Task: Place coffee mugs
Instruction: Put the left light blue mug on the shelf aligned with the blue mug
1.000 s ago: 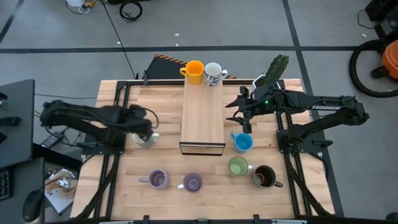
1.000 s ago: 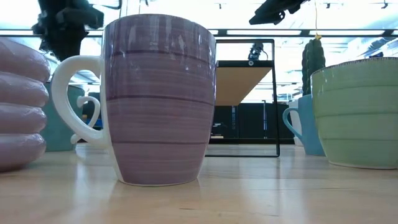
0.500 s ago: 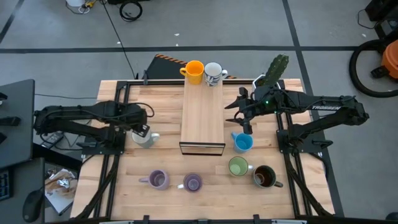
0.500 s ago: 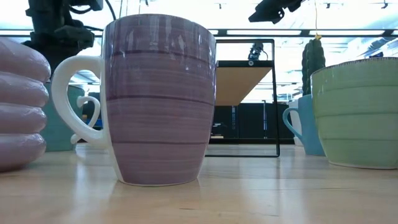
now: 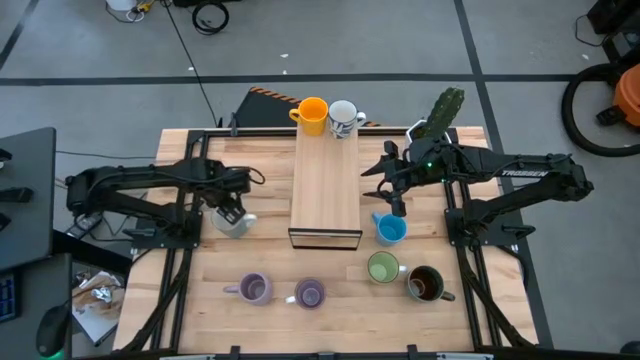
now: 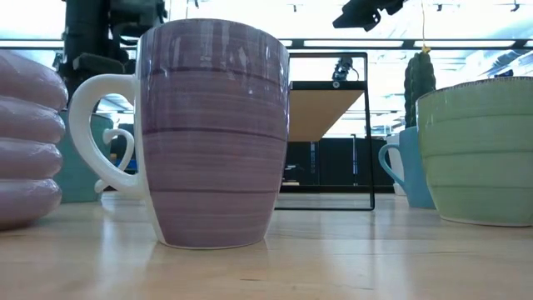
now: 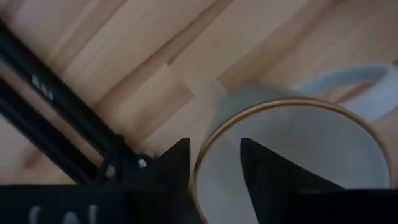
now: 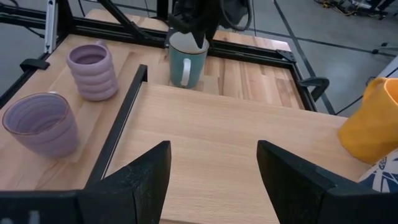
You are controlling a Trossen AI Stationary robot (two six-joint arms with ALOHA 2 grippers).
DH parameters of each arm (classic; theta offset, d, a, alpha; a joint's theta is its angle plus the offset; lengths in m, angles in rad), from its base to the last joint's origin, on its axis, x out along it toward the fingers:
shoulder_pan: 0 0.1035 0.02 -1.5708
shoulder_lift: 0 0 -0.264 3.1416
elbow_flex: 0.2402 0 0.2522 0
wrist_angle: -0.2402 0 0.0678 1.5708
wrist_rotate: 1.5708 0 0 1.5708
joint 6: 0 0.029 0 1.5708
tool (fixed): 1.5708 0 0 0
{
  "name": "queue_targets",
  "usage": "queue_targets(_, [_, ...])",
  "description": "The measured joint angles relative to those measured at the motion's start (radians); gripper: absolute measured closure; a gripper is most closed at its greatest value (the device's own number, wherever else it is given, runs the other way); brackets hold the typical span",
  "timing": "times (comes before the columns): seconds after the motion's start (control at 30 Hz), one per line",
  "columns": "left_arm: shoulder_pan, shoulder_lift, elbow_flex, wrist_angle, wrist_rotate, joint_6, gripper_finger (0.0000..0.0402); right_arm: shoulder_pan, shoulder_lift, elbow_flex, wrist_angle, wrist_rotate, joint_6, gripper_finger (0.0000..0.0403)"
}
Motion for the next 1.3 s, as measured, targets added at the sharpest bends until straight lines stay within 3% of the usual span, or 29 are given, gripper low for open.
queue_targets(0.3, [-0.001, 0.030, 0.004, 0.098, 0.001, 0.102, 0.0377, 0.000, 0.007, 0.000, -0.004, 0.000, -0.004, 0.0159])
queue_targets(0.53, [0.025, 0.029, 0.021, 0.093, 0.000, 0.176, 0.0380, -0.020, 0.055, 0.000, 0.003, 0.001, -0.032, 0.0159])
queue_targets(0.77, [0.090, 0.032, 0.209, -0.010, -0.003, 0.312, 0.0381, -0.038, 0.059, 0.017, -0.025, 0.028, -0.034, 0.0159])
queue_targets(0.93, [0.137, 0.033, 0.316, -0.034, 0.054, 0.437, 0.0381, -0.038, 0.052, 0.029, -0.020, 0.027, -0.031, 0.0159])
queue_targets(1.3, [0.209, 0.033, 0.428, -0.025, 0.085, 0.566, 0.0381, -0.038, 0.048, 0.029, -0.028, 0.027, 0.017, 0.0159])
